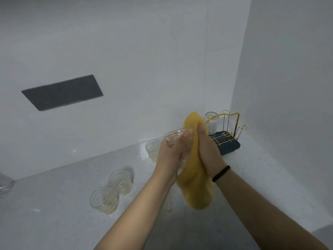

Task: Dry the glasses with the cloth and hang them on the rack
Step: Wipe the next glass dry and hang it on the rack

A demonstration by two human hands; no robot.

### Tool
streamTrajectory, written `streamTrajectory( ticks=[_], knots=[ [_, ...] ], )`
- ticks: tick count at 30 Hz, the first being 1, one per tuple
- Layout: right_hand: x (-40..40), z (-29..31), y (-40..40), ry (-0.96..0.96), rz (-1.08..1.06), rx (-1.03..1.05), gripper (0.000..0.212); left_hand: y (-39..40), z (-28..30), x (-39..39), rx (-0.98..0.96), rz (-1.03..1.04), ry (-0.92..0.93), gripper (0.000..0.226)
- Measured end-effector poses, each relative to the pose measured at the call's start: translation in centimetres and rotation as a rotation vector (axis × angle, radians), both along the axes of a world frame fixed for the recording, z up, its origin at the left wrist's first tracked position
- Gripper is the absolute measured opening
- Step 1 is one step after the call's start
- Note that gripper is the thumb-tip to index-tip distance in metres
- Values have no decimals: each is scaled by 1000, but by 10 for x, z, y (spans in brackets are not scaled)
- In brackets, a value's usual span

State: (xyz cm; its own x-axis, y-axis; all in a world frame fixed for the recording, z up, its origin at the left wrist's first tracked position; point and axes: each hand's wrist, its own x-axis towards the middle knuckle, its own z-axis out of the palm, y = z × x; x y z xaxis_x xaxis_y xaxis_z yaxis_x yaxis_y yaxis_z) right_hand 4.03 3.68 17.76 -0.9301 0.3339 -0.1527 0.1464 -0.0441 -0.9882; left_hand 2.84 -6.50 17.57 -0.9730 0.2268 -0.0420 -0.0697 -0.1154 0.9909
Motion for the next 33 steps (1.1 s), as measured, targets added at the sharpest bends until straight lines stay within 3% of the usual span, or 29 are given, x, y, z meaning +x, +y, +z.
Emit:
streamTrajectory(
  ticks=[2, 4, 6, 8, 9, 12, 15, 17, 20, 23, 27, 30, 33],
  knots=[
    [-4, 3, 9, -84, 88, -231, 46, 0, -1, -1, 31, -7, -27, 41],
    [1, 3, 4, -39, 117, -274, 47, 1, 0, -6, -10, 60, -27, 34],
    [6, -5, -4, 39, 111, -171, 52, 0, 1, -13, 42, 133, -81, 43],
    [13, -8, -11, 101, 73, -25, 46, -1, -2, -20, 64, 131, -152, 85],
    [15, -8, -12, 117, 29, 27, 40, -2, -7, -24, 33, 110, -157, 92],
    [12, -15, -12, 169, -109, 171, 41, 5, -6, -20, -198, 140, 13, 66],
    [9, -21, -18, 340, -156, 324, 35, 11, -4, -13, -210, 197, 3, 94],
    [5, -17, -16, 323, -128, 233, 36, 10, -7, -15, -103, 190, -62, 103],
    [-10, -6, 2, 88, -68, 21, 50, 8, -7, -15, -7, 147, -40, 95],
    [-14, 3, 7, -56, 27, -266, 48, 6, -7, -22, 17, 93, 14, 84],
    [-8, -5, -11, 86, -52, -5, 52, 2, -5, -34, -137, 151, 113, 97],
    [-5, -15, -20, 223, -178, 163, 53, 4, -4, -32, -231, 163, 161, 80],
    [-8, -9, -20, 212, -154, 58, 43, 1, 1, -28, -124, 106, 79, 63]
  ],
)
